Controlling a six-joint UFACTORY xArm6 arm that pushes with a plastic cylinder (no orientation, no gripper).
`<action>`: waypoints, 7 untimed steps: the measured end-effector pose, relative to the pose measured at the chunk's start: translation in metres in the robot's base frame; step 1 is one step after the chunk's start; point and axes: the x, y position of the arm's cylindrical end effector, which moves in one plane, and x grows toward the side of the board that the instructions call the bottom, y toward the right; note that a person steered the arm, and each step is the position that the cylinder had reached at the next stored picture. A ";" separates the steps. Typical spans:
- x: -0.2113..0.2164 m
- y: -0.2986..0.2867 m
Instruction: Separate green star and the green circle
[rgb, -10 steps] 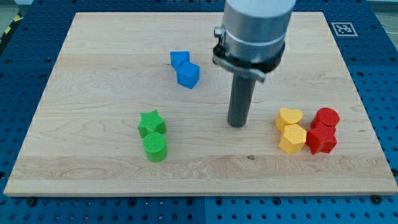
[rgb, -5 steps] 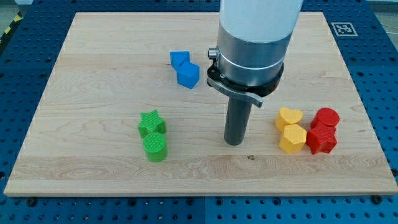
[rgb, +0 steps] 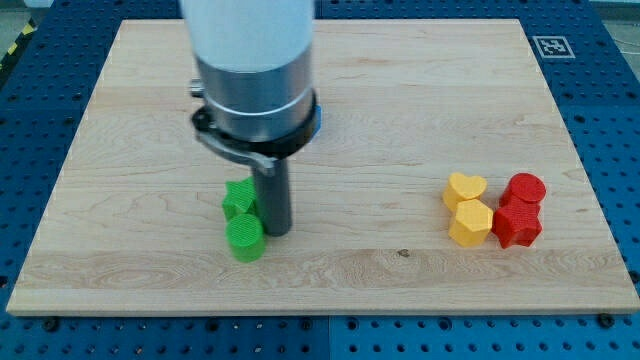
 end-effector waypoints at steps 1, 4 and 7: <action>0.000 -0.028; -0.025 -0.040; -0.040 -0.068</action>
